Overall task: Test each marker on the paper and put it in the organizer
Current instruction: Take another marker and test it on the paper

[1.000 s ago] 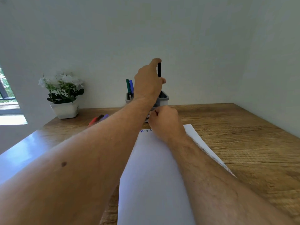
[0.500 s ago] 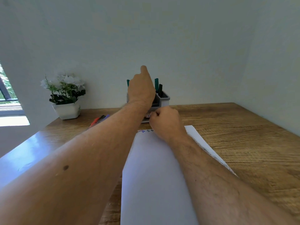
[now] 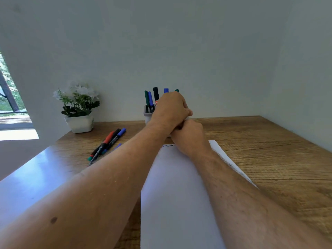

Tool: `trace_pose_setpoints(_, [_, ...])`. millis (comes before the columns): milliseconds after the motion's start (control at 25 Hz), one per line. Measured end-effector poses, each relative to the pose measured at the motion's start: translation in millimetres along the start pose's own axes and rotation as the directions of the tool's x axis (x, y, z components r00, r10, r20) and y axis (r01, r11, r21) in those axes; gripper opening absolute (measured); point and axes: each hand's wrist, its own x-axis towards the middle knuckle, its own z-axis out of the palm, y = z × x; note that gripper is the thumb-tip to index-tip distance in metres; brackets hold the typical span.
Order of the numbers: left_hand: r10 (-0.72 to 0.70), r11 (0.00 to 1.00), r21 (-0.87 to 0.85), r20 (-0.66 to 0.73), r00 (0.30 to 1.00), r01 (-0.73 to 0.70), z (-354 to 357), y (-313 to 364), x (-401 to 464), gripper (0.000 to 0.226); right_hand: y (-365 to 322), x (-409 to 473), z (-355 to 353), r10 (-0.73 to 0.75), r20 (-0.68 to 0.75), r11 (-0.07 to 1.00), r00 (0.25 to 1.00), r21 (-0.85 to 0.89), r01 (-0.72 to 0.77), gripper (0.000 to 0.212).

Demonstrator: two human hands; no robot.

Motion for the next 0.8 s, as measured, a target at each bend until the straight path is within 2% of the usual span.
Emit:
trace_pose_setpoints(200, [-0.050, 0.998, 0.031, 0.020, 0.999, 0.050, -5.7, 3.0, -1.4, 0.018, -0.1, -0.6, -2.9, -0.033, -0.031, 0.999, 0.999, -0.010, 0.032, 0.011])
trace_pose_setpoints(360, [-0.072, 0.996, -0.049, -0.033, 0.997, 0.071, -15.0, 6.4, -12.5, 0.020, 0.2, -1.1, -2.7, -0.014, -0.035, 0.998, 0.999, -0.054, 0.012, 0.019])
trace_pose_setpoints(480, [-0.212, 0.973, -0.111, -0.080, 0.974, 0.202, -44.6, 2.7, -15.5, 0.027, -1.5, -1.6, -1.7, 0.007, -0.019, 0.994, 1.000, -0.112, -0.009, 0.022])
trace_pose_setpoints(600, [-0.369, 0.926, 0.092, 0.017, 0.929, 0.366, -81.5, -16.4, -22.9, 0.041, -5.0, -3.5, -2.1, -0.006, 0.030, 0.988, 1.000, -0.155, 0.010, 0.025])
trace_pose_setpoints(680, [-0.429, 0.888, 0.221, 0.081, 0.900, 0.404, -92.4, -34.0, -37.1, 0.039, -7.2, -5.0, -3.0, -0.033, 0.034, 0.985, 0.999, -0.167, 0.038, 0.028])
trace_pose_setpoints(800, [-0.492, 0.811, 0.405, 0.084, 0.866, 0.422, -87.7, -60.5, -59.8, 0.042, -10.2, -7.9, -1.6, -0.059, 0.067, 0.986, 0.996, -0.154, 0.069, 0.032])
